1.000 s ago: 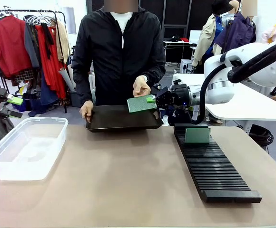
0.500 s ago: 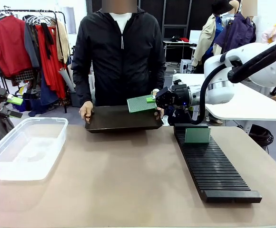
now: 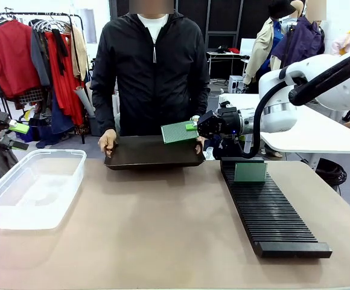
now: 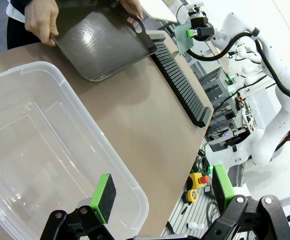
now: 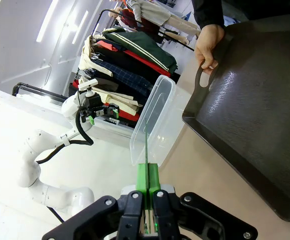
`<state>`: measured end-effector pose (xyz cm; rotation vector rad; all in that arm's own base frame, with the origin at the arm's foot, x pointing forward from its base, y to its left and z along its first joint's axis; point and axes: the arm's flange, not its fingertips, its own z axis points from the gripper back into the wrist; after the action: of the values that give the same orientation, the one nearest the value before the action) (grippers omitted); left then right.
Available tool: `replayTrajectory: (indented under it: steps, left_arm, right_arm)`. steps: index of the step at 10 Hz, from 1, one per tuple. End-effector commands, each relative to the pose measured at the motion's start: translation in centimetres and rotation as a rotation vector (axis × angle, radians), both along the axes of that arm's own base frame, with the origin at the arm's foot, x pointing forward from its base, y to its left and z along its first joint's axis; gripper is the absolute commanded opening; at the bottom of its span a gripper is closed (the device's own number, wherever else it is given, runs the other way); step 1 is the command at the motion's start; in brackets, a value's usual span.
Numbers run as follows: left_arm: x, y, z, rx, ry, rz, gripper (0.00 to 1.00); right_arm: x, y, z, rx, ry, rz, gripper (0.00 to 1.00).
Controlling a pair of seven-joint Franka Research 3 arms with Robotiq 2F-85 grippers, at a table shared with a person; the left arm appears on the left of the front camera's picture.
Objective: Sort PCBs into racks and boxes based on the side picked up.
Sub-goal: If the short side of the Blank PCB is picked up, insert it into the PCB Rack ; if the long side is picked up, place it in the Organizing box.
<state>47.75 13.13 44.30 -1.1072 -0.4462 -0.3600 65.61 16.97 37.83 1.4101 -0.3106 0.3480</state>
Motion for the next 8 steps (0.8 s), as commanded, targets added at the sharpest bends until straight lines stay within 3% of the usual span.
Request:
replayTrajectory:
  steps: [1,6,8]
  left_arm:
    - [-0.1,-0.1,0.2,0.002,0.001,0.004,1.00]
    - [-0.1,-0.1,0.2,0.002,0.001,0.004,1.00]
    - [-0.1,-0.1,0.2,0.002,0.001,0.004,1.00]
  right_arm:
    - [0.0,0.2,0.1,0.009,0.002,-0.003,0.00]
    - [0.0,0.0,0.0,0.000,0.000,0.000,0.00]
    - [-1.2,-1.4,-0.4,0.084,-0.065,0.031,0.00]
